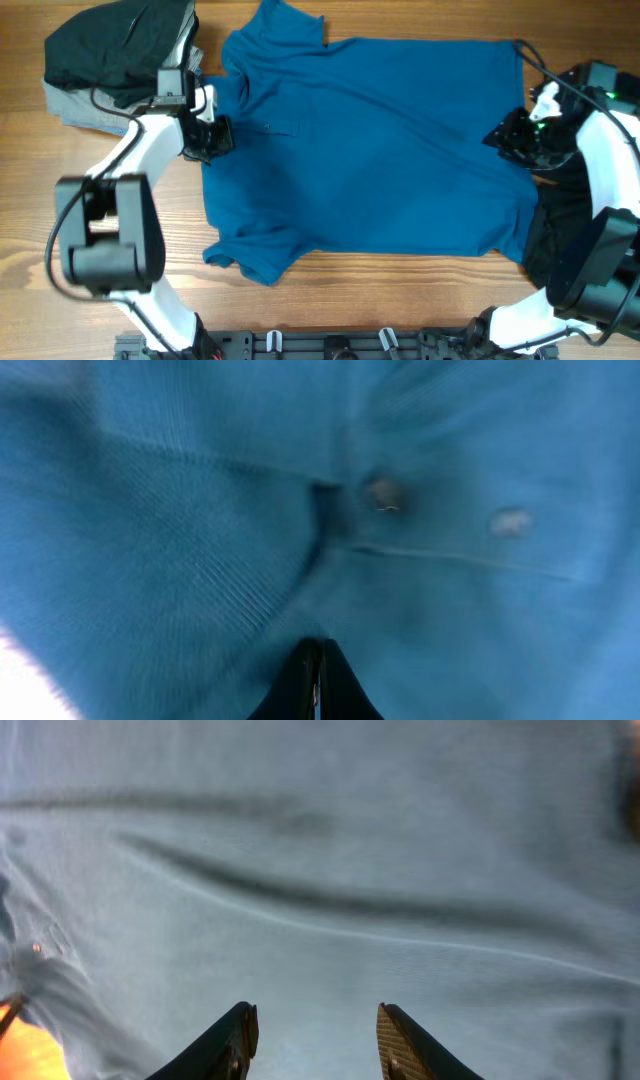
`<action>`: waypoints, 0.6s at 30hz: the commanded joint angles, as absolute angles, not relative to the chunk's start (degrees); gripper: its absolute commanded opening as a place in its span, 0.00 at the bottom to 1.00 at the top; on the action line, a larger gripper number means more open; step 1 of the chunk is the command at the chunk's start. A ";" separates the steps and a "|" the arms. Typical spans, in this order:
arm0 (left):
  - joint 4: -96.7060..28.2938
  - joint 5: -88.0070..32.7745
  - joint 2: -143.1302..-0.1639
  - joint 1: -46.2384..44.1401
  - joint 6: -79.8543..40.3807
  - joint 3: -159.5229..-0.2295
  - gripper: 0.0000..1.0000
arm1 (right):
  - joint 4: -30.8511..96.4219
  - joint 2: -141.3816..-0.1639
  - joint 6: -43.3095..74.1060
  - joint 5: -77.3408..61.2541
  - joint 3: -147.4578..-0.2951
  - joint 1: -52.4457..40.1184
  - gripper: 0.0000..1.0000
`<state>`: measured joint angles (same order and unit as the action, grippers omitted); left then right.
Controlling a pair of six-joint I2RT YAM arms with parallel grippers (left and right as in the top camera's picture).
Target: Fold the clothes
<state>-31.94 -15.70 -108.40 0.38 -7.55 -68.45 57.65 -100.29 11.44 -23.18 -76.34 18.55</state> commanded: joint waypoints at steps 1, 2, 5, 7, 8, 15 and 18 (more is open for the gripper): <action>-24.64 -14.87 -118.02 0.58 -7.22 -68.42 0.04 | 57.69 -98.89 9.15 -24.45 -76.23 13.93 0.45; -21.34 -13.43 -119.42 0.60 -9.39 -68.42 0.04 | 57.71 -98.89 9.13 -24.43 -76.23 13.10 0.45; -6.35 -10.85 -122.85 0.71 -18.85 -68.49 0.04 | 57.71 -98.89 9.15 -24.40 -76.23 10.22 0.46; -0.25 -12.67 -123.39 0.69 -23.59 -69.87 0.04 | 58.39 -98.89 9.17 -24.43 -76.20 8.80 0.46; -1.41 -15.05 -123.33 0.69 -22.63 -71.83 0.04 | 58.72 -98.89 9.13 -23.86 -76.20 8.19 0.49; -28.95 -21.45 -114.13 0.75 -10.44 -80.71 0.37 | 63.09 -99.11 17.47 -8.73 -76.05 7.94 0.41; -42.30 -21.17 -103.35 0.47 -6.13 -80.71 0.52 | 56.18 -99.83 19.66 -5.72 -76.05 12.49 0.39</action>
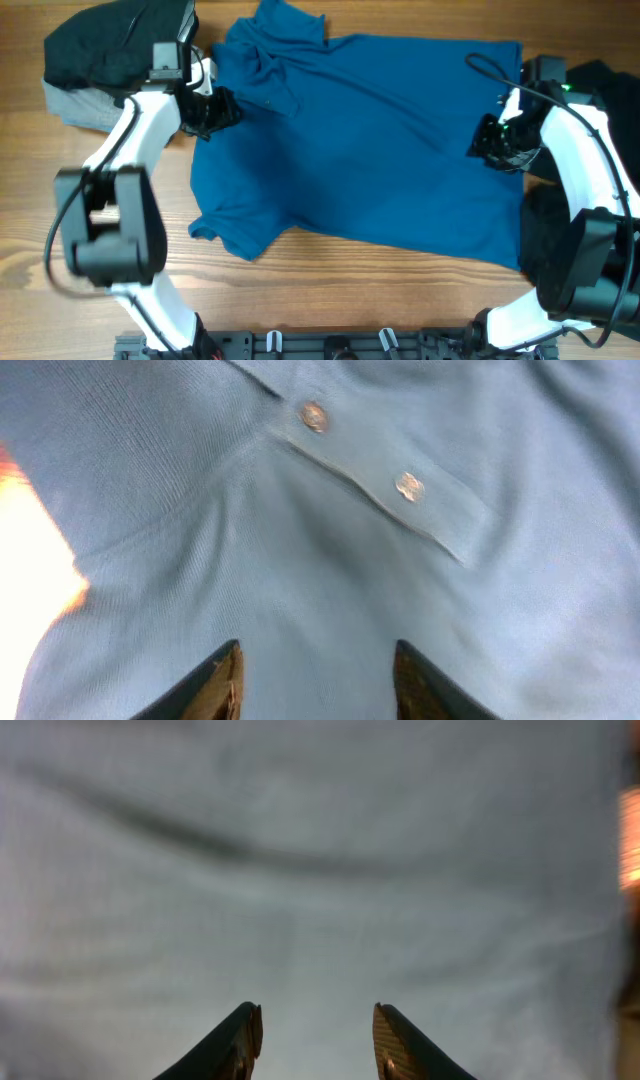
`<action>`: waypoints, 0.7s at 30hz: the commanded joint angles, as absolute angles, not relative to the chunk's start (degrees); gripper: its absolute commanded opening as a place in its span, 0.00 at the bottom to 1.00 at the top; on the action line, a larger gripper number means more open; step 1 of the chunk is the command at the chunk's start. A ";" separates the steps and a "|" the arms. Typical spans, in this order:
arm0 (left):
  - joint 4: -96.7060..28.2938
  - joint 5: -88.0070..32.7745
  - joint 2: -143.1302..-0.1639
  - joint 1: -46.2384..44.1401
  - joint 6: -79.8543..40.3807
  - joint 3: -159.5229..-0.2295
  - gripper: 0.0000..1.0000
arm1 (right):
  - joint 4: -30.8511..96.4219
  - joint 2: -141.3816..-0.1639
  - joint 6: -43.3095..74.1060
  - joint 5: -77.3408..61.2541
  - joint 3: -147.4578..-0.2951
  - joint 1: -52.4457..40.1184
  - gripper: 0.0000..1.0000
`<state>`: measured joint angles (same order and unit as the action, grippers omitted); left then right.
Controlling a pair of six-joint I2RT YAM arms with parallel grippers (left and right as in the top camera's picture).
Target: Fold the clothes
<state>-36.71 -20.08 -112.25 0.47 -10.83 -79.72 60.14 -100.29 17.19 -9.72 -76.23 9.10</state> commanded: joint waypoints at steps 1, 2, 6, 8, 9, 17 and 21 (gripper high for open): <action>-44.47 -21.08 -102.52 0.47 -6.13 -80.71 0.52 | 53.91 -100.53 19.66 -5.69 -76.05 13.67 0.36; -46.57 -20.95 -102.30 0.47 -6.13 -80.71 0.53 | 51.64 -101.54 19.66 -5.72 -76.05 14.72 0.32; -54.04 -21.02 -102.96 -0.32 -2.11 -80.60 0.52 | 47.20 -109.30 19.53 -4.45 -76.05 16.38 0.20; -56.16 -20.97 -102.96 -0.82 -1.67 -80.60 0.54 | 47.90 -112.36 19.68 -4.69 -76.05 17.10 0.16; -57.25 -20.95 -102.96 -0.86 -1.65 -80.60 0.54 | 47.55 -113.80 19.49 -4.56 -76.05 17.69 0.16; -57.78 -12.97 -102.72 1.04 -2.70 -80.71 0.58 | 50.94 -106.39 5.58 -18.15 -77.65 21.63 0.41; -57.93 -12.73 -103.02 9.34 -4.21 -80.64 0.61 | 55.70 -95.24 5.39 -18.31 -77.62 21.61 0.52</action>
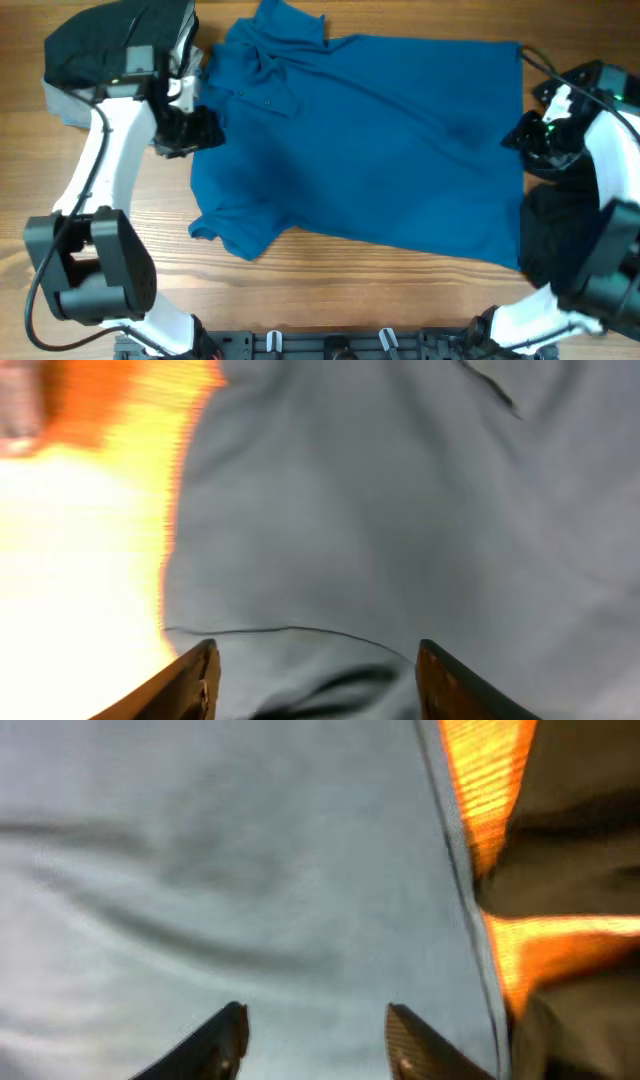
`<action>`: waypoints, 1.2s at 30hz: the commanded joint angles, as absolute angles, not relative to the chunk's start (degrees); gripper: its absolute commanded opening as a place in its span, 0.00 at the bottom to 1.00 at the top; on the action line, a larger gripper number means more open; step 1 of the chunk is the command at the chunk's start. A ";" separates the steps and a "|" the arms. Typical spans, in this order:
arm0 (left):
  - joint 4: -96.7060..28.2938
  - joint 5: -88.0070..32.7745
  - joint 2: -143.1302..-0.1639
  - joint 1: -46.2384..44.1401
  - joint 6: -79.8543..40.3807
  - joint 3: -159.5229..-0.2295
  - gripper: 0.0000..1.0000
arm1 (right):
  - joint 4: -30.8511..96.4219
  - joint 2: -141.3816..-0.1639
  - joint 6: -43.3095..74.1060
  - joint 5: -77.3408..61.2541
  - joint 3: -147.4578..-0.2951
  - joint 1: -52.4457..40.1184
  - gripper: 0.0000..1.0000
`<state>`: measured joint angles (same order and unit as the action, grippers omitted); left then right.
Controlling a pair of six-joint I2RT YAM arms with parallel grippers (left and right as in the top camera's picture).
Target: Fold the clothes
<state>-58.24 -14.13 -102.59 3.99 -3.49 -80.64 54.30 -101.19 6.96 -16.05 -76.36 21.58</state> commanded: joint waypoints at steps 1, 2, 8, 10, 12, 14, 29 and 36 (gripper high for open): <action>-57.12 -12.78 -103.83 10.87 -2.92 -80.60 0.58 | 56.29 -94.35 6.48 -18.31 -77.62 21.61 0.52; -56.23 -12.99 -104.53 11.75 -2.07 -80.58 0.54 | 56.97 -94.02 6.59 -19.14 -77.62 21.61 0.52; -47.44 -16.47 -111.57 9.06 11.33 -80.58 0.52 | 58.22 -94.28 6.44 -21.04 -76.53 21.61 0.52; -46.35 -15.33 -113.51 7.53 15.40 -80.58 0.66 | 58.59 -94.28 6.46 -21.04 -76.53 21.61 0.52; -44.45 -13.02 -115.83 7.11 15.64 -80.58 0.67 | 59.18 -94.28 6.61 -21.04 -76.53 21.61 0.52; -42.17 -12.97 -117.45 7.11 15.68 -80.58 0.68 | 59.59 -94.28 6.57 -21.04 -76.53 21.61 0.52; -37.93 -13.13 -122.32 4.67 15.64 -80.60 0.22 | 60.71 -94.28 6.42 -19.44 -76.53 21.61 0.52; -38.37 -9.06 -121.05 4.67 13.47 -80.62 0.04 | 66.39 -94.32 13.72 -2.31 -72.99 21.89 0.48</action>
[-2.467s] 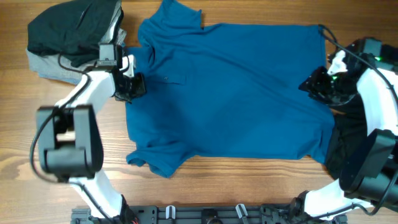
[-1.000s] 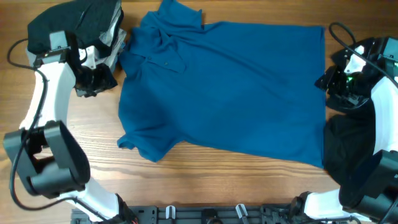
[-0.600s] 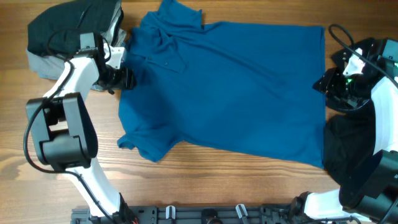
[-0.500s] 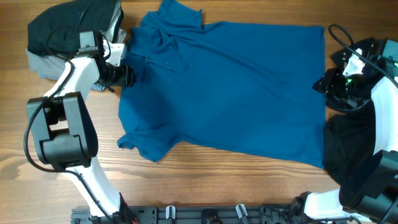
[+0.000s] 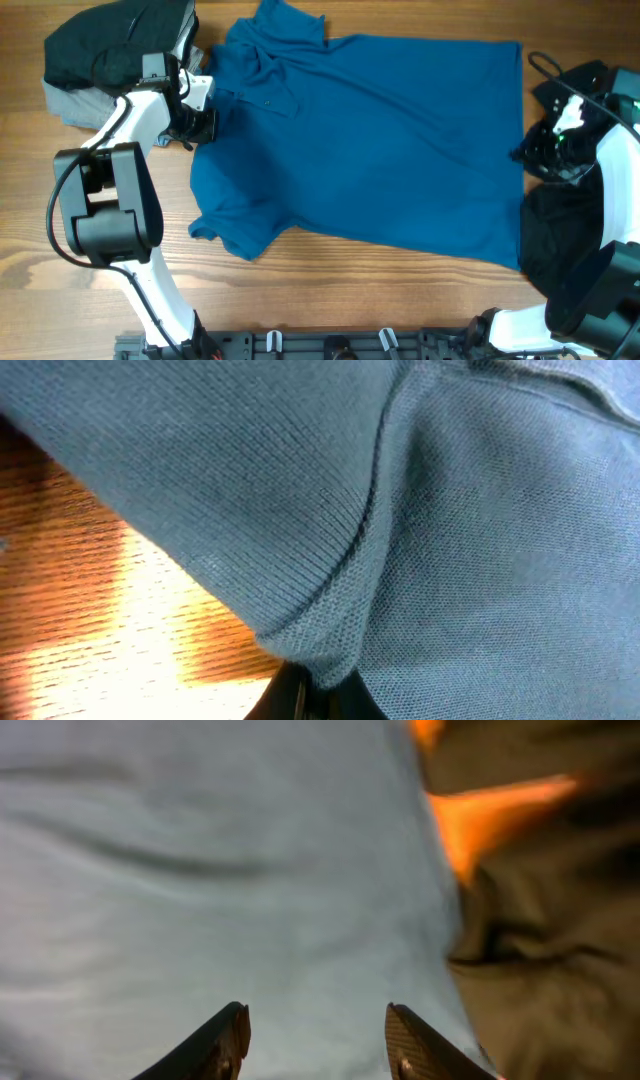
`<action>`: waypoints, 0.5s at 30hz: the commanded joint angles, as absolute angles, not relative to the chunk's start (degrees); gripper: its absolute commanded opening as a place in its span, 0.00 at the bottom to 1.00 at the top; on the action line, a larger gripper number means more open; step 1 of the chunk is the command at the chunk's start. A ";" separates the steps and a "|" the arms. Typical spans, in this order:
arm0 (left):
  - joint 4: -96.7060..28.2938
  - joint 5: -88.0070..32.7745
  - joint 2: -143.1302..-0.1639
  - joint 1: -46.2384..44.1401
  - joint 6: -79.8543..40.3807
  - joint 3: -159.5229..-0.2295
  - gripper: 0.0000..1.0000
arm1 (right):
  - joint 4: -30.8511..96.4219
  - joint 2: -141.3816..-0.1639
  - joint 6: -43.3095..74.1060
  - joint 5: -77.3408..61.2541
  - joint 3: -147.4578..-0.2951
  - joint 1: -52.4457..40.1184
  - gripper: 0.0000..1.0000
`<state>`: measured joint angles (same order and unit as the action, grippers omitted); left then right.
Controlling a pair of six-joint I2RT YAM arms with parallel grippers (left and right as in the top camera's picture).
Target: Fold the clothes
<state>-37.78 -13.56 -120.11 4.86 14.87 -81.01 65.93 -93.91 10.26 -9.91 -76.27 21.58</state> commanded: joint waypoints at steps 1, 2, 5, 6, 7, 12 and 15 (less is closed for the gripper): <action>-38.39 -7.44 -121.05 4.71 12.43 -80.62 0.04 | 65.56 -94.32 13.69 -2.35 -71.40 22.24 0.48; -38.57 -6.11 -121.05 4.78 11.49 -80.62 0.04 | 64.12 -94.41 13.69 -2.15 -68.55 22.96 0.49; -38.57 -5.91 -121.05 4.75 9.78 -80.62 0.04 | 56.95 -95.26 12.64 -2.94 -62.65 26.87 0.50; -38.57 -5.91 -121.05 4.78 9.58 -80.62 0.04 | 55.16 -95.48 11.53 -4.62 -62.22 27.55 0.54; -38.59 -5.91 -121.05 4.75 9.58 -80.62 0.04 | 53.89 -95.85 11.22 -4.89 -62.22 27.62 0.56; -38.59 -5.91 -121.05 4.78 9.58 -80.62 0.05 | 44.56 -99.74 7.05 -11.07 -62.22 27.55 0.60; -38.57 -5.91 -121.05 4.78 9.58 -80.62 0.06 | 43.31 -101.97 5.96 -12.12 -62.22 27.55 0.59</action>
